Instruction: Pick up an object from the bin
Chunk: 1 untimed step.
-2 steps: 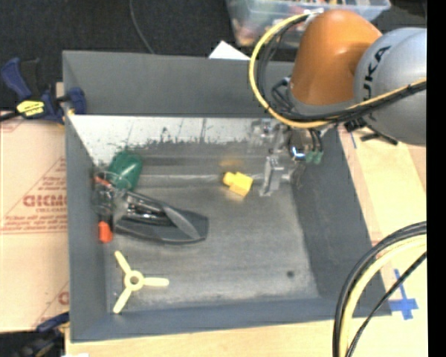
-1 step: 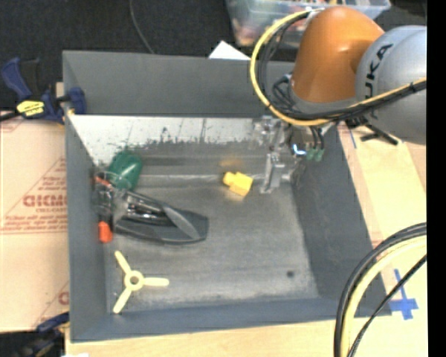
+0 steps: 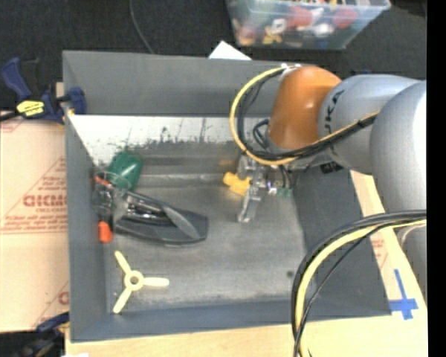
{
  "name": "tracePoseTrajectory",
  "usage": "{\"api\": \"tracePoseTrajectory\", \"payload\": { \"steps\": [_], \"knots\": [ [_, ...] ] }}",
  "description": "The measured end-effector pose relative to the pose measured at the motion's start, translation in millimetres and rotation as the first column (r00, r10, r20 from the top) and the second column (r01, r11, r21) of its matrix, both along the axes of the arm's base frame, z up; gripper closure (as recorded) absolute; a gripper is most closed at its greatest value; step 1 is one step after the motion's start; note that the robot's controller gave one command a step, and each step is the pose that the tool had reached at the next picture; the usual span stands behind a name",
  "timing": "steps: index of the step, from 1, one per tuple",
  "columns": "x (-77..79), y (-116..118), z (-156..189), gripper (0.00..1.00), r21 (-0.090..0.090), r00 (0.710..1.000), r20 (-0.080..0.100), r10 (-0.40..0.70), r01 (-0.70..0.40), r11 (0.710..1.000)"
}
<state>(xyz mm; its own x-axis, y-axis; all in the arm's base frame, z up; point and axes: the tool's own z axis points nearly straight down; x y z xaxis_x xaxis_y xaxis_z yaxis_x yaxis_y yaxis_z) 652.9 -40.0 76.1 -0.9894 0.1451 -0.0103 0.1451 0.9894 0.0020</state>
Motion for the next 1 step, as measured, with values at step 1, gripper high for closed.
{"api": "tracePoseTrajectory", "payload": {
  "steps": [1],
  "knots": [
    [-1.4,13.4,56.7,0.00,0.000,0.996,0.010,-0.085,0.085,0.996]
  ]
}}
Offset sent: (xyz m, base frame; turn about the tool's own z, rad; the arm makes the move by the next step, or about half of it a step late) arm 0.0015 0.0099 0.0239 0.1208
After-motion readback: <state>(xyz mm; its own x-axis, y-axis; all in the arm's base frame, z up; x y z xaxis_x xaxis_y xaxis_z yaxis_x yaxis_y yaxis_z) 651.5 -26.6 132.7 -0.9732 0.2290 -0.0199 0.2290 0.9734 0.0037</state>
